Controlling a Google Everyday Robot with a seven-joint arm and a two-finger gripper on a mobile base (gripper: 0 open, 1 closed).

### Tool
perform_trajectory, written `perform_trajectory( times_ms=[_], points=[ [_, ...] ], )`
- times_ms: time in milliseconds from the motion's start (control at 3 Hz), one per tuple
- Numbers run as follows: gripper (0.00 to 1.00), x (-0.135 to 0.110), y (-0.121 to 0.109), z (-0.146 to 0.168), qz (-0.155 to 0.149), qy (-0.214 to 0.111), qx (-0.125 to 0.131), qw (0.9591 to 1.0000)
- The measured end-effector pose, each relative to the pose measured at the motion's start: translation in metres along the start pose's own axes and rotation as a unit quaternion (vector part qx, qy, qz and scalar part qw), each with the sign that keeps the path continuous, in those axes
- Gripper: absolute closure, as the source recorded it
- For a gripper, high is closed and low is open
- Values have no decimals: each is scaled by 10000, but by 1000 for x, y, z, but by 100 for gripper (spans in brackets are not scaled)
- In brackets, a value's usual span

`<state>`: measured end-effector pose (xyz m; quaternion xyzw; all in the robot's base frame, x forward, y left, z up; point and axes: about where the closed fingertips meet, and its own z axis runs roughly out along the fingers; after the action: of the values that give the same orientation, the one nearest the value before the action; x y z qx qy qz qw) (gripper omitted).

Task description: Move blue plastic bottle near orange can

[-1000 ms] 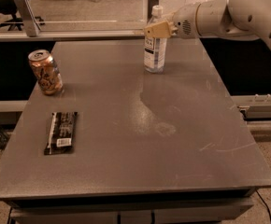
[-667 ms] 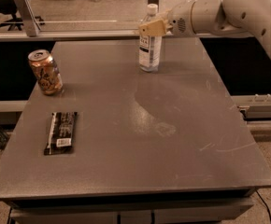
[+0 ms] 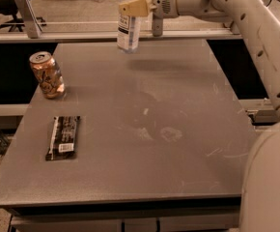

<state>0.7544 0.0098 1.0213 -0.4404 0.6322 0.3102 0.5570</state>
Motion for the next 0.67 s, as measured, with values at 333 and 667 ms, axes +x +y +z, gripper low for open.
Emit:
perform_trajectory(
  times_ms=[333, 667],
  points=[
    [100, -23, 16, 31, -109, -234, -386, 9989],
    [100, -30, 47, 54, -66, -225, -776, 9967]
  ],
)
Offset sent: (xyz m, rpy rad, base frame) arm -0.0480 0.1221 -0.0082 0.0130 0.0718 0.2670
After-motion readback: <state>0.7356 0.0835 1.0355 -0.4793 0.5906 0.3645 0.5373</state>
